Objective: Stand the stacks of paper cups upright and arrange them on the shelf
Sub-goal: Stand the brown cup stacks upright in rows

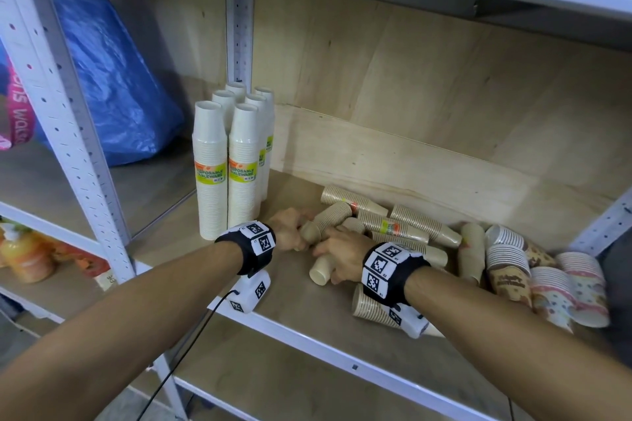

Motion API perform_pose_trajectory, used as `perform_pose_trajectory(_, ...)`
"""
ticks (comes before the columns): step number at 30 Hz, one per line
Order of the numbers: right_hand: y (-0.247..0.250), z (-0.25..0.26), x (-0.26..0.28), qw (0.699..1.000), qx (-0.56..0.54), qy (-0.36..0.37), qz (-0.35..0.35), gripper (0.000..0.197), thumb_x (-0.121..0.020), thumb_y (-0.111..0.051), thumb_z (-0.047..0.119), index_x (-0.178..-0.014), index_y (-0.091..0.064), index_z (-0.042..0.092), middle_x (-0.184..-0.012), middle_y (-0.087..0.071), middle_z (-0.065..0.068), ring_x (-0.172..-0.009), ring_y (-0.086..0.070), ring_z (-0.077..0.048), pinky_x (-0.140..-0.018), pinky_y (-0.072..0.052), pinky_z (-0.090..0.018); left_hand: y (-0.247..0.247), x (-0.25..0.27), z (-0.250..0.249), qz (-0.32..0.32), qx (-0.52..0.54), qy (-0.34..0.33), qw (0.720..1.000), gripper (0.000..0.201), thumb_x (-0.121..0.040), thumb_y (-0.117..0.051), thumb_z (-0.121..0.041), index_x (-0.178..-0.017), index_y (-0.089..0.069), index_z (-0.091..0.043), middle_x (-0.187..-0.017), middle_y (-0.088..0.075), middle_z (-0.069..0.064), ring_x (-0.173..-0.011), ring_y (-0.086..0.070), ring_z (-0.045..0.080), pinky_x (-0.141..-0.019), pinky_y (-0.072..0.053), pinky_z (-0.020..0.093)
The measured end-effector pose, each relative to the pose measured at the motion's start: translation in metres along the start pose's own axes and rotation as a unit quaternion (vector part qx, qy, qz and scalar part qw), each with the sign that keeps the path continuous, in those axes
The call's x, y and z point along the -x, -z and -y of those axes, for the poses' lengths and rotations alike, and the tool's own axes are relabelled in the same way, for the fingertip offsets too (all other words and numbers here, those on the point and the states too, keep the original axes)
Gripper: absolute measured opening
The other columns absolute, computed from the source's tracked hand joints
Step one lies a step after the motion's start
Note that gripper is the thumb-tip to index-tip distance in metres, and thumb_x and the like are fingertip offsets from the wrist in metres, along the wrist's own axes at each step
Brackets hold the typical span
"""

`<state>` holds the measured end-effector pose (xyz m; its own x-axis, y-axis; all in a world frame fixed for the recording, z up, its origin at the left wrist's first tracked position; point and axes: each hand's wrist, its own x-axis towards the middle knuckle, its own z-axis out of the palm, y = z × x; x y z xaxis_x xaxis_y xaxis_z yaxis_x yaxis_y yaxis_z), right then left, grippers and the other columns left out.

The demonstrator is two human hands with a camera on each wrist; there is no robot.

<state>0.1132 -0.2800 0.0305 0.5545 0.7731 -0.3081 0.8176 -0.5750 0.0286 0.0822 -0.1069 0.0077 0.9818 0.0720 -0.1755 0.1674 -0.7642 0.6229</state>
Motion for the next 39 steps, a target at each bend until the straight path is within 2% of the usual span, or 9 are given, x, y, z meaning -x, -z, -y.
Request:
perform_pose_trajectory(5,0.007,0.0,0.001,1.0,-0.02,0.006,-0.008,0.054,-0.073,-0.077,0.033,-0.124,-0.06,0.028,-0.118,-0.047,0.001,-0.113,-0.044,-0.022,-0.094,-0.043,-0.043,0.014,0.001,0.0,-0.006,-0.031,0.003,0.999,0.062,-0.077,-0.072,-0.016,-0.135,-0.052,-0.026,-0.121,-0.064,-0.002,-0.106,-0.061,0.017,-0.088,-0.053,0.033)
perform_pose_trajectory(9,0.023,-0.006,0.003,0.994,-0.085,0.011,-0.073,0.04,-0.073,-0.076,0.033,-0.11,-0.063,0.024,-0.11,-0.055,0.004,-0.103,-0.055,-0.018,-0.086,-0.048,-0.038,0.036,0.001,-0.01,-0.037,-0.049,-0.01,0.998,0.052,-0.082,-0.071,-0.023,-0.132,-0.057,-0.022,-0.125,-0.063,-0.001,-0.109,-0.059,0.017,-0.089,-0.048,0.029)
perform_pose_trajectory(12,0.04,-0.006,0.007,0.981,-0.122,-0.01,-0.15,0.031,-0.074,-0.072,0.031,-0.097,-0.052,0.025,-0.098,-0.055,0.009,-0.088,-0.056,-0.013,-0.072,-0.047,-0.03,0.054,0.002,-0.027,-0.061,-0.053,-0.025,0.996,0.046,-0.082,-0.073,-0.029,-0.125,-0.063,-0.018,-0.118,-0.065,0.0,-0.101,-0.059,0.013,-0.083,-0.047,0.025)
perform_pose_trajectory(14,0.053,-0.006,0.008,0.973,-0.138,-0.038,-0.181,0.035,-0.073,-0.07,0.033,-0.098,-0.047,0.026,-0.093,-0.055,0.009,-0.082,-0.057,-0.015,-0.065,-0.046,-0.03,0.067,0.001,-0.039,-0.079,-0.067,-0.03,0.994,0.045,-0.08,-0.075,-0.032,-0.122,-0.065,-0.02,-0.106,-0.065,-0.002,-0.093,-0.06,0.013,-0.071,-0.045,0.02)
perform_pose_trajectory(16,0.065,-0.007,0.007,0.962,-0.162,-0.064,-0.21,0.039,-0.07,-0.07,0.033,-0.098,-0.045,0.024,-0.088,-0.057,0.007,-0.08,-0.057,-0.019,-0.061,-0.046,-0.03,0.078,-0.001,-0.05,-0.102,-0.071,-0.036,0.992,0.04,-0.08,-0.075,-0.026,-0.119,-0.067,-0.019,-0.1,-0.062,-0.003,-0.089,-0.06,0.013,-0.064,-0.043,0.018)
perform_pose_trajectory(20,0.08,-0.012,0.007,0.937,-0.205,-0.11,-0.261,0.045,-0.076,-0.068,0.029,-0.113,-0.044,0.021,-0.091,-0.053,0.004,-0.08,-0.053,-0.024,-0.064,-0.043,-0.03,0.095,-0.004,-0.068,-0.108,-0.081,-0.051,0.99,0.036,-0.081,-0.073,-0.017,-0.117,-0.068,-0.018,-0.106,-0.063,-0.001,-0.099,-0.061,0.016,-0.075,-0.048,0.024)
perform_pose_trajectory(26,0.083,-0.017,0.002,0.922,-0.231,-0.148,-0.272,0.047,-0.079,-0.068,0.031,-0.118,-0.045,0.019,-0.107,-0.059,-0.007,-0.093,-0.057,-0.03,-0.07,-0.048,-0.032,0.101,-0.009,-0.079,-0.093,-0.098,-0.051,0.989,0.038,-0.081,-0.072,-0.016,-0.119,-0.068,-0.019,-0.113,-0.066,0.003,-0.107,-0.062,0.018,-0.089,-0.053,0.03)
perform_pose_trajectory(35,0.075,-0.025,-0.005,0.92,-0.266,-0.16,-0.238,0.044,-0.083,-0.067,0.027,-0.12,-0.047,0.016,-0.117,-0.058,-0.006,-0.088,-0.053,-0.022,-0.067,-0.04,-0.027,0.088,-0.015,-0.079,-0.072,-0.109,-0.048,0.99,0.041,-0.083,-0.072,-0.015,-0.123,-0.066,-0.018,-0.127,-0.062,0.004,-0.116,-0.059,0.019,-0.097,-0.05,0.033)
perform_pose_trajectory(39,0.079,-0.028,-0.007,0.925,-0.255,-0.159,-0.233,0.048,-0.083,-0.064,0.031,-0.127,-0.049,0.019,-0.12,-0.06,-0.008,-0.1,-0.06,-0.027,-0.072,-0.046,-0.03,0.088,-0.015,-0.078,-0.078,-0.114,-0.055,0.989,0.042,-0.085,-0.07,-0.016,-0.127,-0.064,-0.019,-0.129,-0.06,0.005,-0.117,-0.057,0.02,-0.09,-0.048,0.027)
